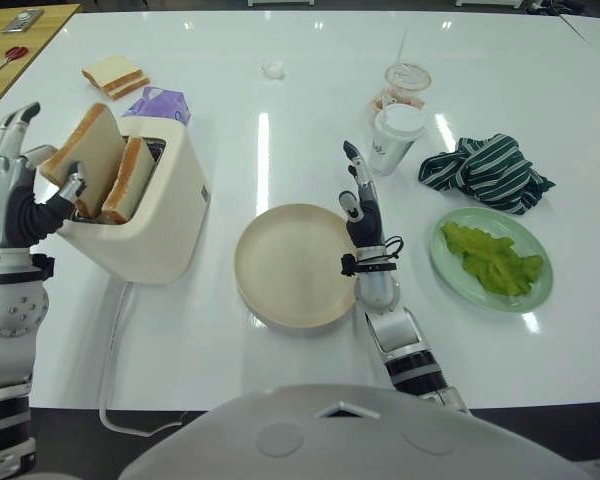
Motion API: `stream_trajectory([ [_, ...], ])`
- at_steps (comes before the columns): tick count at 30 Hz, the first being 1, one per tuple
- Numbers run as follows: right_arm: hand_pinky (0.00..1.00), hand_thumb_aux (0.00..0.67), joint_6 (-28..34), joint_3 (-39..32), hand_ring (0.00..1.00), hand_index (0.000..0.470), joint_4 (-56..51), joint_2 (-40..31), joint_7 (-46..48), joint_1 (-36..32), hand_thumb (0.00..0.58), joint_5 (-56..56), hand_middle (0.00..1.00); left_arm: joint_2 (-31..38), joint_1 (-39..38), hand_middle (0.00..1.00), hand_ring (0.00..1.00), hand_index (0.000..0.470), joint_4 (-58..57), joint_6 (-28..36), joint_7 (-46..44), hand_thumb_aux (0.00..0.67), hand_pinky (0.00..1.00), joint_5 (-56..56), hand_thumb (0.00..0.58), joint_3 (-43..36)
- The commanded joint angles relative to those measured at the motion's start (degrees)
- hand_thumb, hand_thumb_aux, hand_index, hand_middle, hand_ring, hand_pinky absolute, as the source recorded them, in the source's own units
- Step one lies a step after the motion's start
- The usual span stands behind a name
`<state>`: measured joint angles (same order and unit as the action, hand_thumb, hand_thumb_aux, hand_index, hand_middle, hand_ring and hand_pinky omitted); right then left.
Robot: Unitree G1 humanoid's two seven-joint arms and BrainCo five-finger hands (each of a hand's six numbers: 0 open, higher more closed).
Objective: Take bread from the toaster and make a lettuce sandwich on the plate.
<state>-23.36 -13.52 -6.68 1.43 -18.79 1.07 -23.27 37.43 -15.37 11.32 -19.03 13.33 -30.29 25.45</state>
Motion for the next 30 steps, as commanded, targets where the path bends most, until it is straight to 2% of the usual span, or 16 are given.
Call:
stream_trajectory([
  [1,0.00,0.000,0.4,-0.4,0.00,0.000,0.1,0.5,-0.2,0.1,0.000,-0.8,0.00,-1.2,0.7,0.00,0.00,0.470,3.0,0.5,0.7,0.670,0.00,-0.1,0.580,2.5],
  [7,0.00,0.000,0.2,-0.3,0.00,0.000,0.1,0.6,-0.6,0.0,0.000,-0.8,0.00,-2.4,4.0,0.00,0.00,0.470,7.9,0.1,0.6,0.670,0.00,4.8,0.580,6.1],
  [10,0.00,0.000,0.0,0.6,0.00,0.000,0.8,0.6,-1.0,-0.2,0.000,-0.2,0.00,-2.6,7.7,0.00,0.00,0.470,11.6,1.6,-3.0,0.670,0.00,13.1,0.580,6.2],
  [14,0.00,0.000,0.0,3.5,0.00,0.000,3.2,0.0,-1.0,-1.0,0.000,1.8,0.00,-1.9,14.3,0.00,0.00,0.470,18.0,7.8,-10.4,0.670,0.00,28.5,0.580,3.8],
  [18,0.00,0.000,-0.5,7.7,0.00,0.000,6.9,-3.9,1.1,-1.9,0.000,3.1,0.00,-2.6,14.8,0.00,0.00,0.470,26.5,17.5,-19.9,0.670,0.00,42.8,0.580,-6.0],
  [21,0.00,0.000,0.2,13.0,0.00,0.000,10.3,-8.8,2.9,-2.7,0.000,4.1,0.00,-3.7,13.0,0.00,0.00,0.470,29.2,22.8,-25.8,0.670,0.00,45.0,0.580,-16.8],
  [25,0.00,0.000,1.9,18.8,0.00,0.000,11.5,-14.6,4.7,-2.4,0.000,3.4,0.00,-7.2,10.7,0.00,0.00,0.470,26.3,24.5,-29.4,0.670,0.00,41.4,0.580,-29.2],
  [30,0.00,0.000,2.6,22.3,0.00,0.000,11.9,-16.9,5.7,-1.5,0.000,4.4,0.00,-11.3,9.9,0.00,0.00,0.470,17.3,23.0,-31.5,0.670,0.00,34.4,0.580,-39.7],
])
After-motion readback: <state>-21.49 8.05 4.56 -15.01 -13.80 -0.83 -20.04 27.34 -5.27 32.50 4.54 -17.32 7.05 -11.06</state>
